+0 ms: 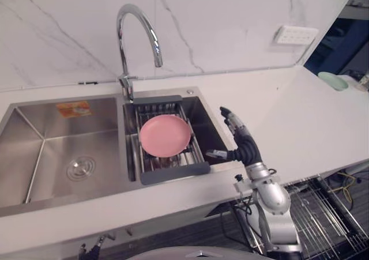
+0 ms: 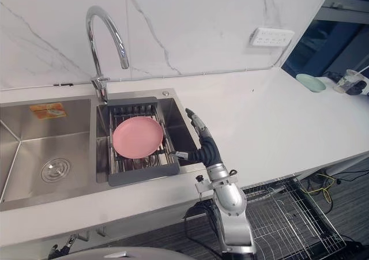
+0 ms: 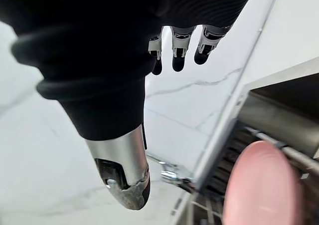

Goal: Walk over to the sink, pick up the cup, carry it to the dishwasher, place the cup inside the dishwasher, then close the dishwasher door

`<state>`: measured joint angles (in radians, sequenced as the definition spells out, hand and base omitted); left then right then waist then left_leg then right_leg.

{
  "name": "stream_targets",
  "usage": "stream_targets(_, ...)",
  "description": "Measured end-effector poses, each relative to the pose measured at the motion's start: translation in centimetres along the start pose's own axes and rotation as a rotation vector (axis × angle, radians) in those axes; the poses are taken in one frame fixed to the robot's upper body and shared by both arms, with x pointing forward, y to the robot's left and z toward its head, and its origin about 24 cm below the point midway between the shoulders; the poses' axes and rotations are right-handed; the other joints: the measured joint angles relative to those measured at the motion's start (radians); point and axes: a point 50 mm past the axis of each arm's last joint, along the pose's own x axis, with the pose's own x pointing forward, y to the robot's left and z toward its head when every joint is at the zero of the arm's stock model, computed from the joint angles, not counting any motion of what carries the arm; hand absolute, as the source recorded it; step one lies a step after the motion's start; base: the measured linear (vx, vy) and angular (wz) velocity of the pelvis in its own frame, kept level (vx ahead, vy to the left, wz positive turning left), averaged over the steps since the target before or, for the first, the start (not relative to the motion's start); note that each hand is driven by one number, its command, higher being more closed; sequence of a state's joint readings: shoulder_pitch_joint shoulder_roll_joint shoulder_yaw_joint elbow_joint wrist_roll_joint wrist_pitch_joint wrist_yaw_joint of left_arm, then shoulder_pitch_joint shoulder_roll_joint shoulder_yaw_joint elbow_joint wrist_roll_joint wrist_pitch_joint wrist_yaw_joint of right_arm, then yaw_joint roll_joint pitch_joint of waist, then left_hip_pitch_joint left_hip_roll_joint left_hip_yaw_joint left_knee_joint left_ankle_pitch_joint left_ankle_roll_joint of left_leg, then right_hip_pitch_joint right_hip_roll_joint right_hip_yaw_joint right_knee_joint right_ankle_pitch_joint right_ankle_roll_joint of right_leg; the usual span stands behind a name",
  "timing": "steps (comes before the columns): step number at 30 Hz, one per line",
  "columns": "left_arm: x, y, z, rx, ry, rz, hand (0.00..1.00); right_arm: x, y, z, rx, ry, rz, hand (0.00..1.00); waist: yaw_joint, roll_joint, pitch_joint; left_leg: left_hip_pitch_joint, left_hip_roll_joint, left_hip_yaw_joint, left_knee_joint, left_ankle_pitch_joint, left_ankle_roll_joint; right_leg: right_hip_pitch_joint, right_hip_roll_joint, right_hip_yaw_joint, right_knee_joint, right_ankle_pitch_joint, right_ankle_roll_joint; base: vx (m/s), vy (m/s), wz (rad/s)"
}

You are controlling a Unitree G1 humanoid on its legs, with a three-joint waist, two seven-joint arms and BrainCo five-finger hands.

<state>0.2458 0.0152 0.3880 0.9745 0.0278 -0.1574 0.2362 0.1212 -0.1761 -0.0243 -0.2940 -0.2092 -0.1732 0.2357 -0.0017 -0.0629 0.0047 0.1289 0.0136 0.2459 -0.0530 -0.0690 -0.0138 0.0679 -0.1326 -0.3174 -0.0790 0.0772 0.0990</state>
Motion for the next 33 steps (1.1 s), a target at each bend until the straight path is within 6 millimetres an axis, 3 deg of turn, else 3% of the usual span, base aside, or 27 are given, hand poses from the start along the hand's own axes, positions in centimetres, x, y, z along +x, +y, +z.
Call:
stream_targets(9, 0.3, 0.7, 0.0, 0.076, 0.022, -0.005, 0.0, 2.3, -2.3, -0.4, -0.544, 0.076, 0.084, 0.0, 0.0, 0.003, 0.007, -0.008, -0.002, -0.026, -0.002, 0.003, 0.0, 0.001, -0.001, -0.025, 0.0, 0.0, 0.0, -0.04, -0.021, 0.06)
stream_targets(12, 0.4, 1.0, 0.1, 0.086, 0.021, -0.005, 0.0, 3.2, -2.6, -0.6, -0.648, 0.088, 0.119, 0.0, 0.001, -0.002, 0.012, -0.013, -0.003, -0.034, -0.002, 0.007, 0.0, 0.0, -0.001, -0.027, 0.0, 0.0, 0.0, -0.06, -0.018, 0.06)
stream_targets(19, 0.4, 0.8, 0.2, 0.13, 0.021, -0.029, 0.0, 4.9, -0.9, -0.9, -0.813, 0.032, 0.272, 0.0, 0.01, -0.003, 0.02, -0.025, -0.005, -0.066, -0.004, 0.02, 0.001, 0.001, -0.001, -0.05, 0.003, -0.001, -0.001, -0.07, -0.025, 0.12)
stream_targets(33, 0.5, 0.9, 0.4, 0.15, 0.014, -0.031, 0.0, 6.9, 0.9, -1.2, -0.86, -0.04, 0.39, 0.0, 0.029, -0.008, 0.027, -0.038, -0.016, -0.11, -0.024, 0.047, 0.008, -0.001, -0.005, -0.082, 0.006, -0.002, -0.002, -0.06, -0.012, 0.09)
